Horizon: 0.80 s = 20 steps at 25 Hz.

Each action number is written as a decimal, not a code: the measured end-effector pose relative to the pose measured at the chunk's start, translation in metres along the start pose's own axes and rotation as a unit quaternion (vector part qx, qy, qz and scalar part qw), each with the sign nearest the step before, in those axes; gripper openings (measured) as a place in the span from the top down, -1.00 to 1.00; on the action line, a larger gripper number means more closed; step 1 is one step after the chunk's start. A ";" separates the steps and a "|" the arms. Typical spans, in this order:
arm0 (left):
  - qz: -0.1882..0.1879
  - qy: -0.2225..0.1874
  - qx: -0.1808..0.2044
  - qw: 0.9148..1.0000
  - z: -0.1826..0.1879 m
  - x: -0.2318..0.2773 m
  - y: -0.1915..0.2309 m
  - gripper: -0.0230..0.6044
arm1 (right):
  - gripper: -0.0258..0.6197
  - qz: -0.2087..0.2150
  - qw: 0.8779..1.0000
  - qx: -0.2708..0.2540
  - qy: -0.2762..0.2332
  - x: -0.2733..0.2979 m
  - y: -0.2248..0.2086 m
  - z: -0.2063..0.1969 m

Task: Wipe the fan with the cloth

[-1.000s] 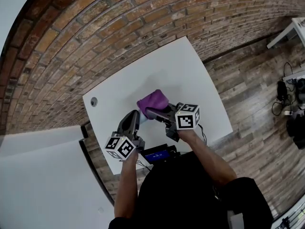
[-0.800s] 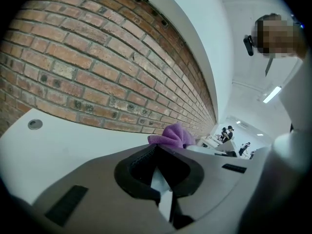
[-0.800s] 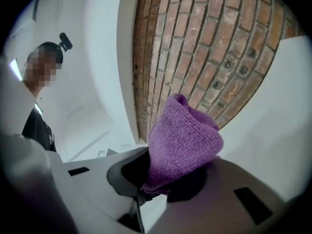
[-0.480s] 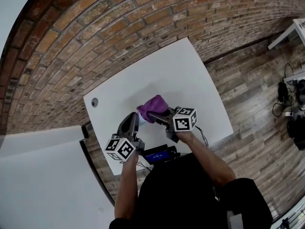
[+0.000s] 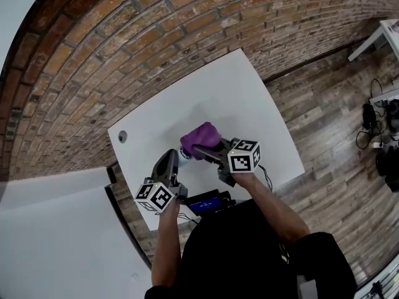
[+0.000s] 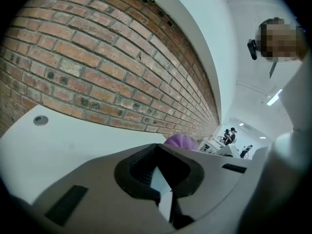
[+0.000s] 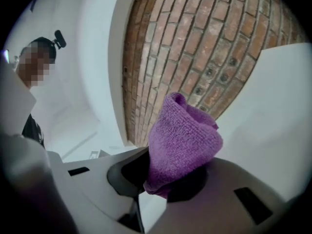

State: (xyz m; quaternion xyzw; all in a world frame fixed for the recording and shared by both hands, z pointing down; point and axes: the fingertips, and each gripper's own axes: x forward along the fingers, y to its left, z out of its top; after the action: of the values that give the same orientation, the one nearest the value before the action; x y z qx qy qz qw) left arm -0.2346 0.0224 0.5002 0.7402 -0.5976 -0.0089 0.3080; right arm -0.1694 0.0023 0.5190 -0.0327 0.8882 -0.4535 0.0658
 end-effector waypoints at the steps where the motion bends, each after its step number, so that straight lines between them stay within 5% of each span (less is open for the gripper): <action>1: 0.001 0.001 0.003 1.000 0.000 0.000 0.000 0.91 | 0.70 0.017 1.000 -0.010 0.003 0.004 0.010 0.002; 4: 0.008 0.006 0.013 1.000 0.000 0.001 -0.002 0.91 | 0.70 0.019 0.999 -0.015 0.032 0.015 0.008 -0.014; 14: 0.011 0.009 0.025 1.000 -0.001 0.004 -0.005 0.91 | 0.70 -0.137 0.981 0.060 0.121 -0.006 -0.086 -0.088; 17: 0.010 0.009 0.024 1.000 -0.001 0.004 -0.004 0.91 | 0.70 -0.126 0.984 0.080 0.096 -0.009 -0.078 -0.071; 20: 0.009 0.009 0.024 1.000 -0.001 0.005 -0.005 0.91 | 0.70 -0.057 0.987 0.143 0.044 0.000 -0.053 -0.042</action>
State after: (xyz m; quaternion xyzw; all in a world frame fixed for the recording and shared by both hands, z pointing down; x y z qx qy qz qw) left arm -0.2288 0.0189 0.5006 0.7419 -0.6019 0.0149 0.2950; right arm -0.1752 0.0048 0.5866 -0.0535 0.8128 -0.5801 0.0049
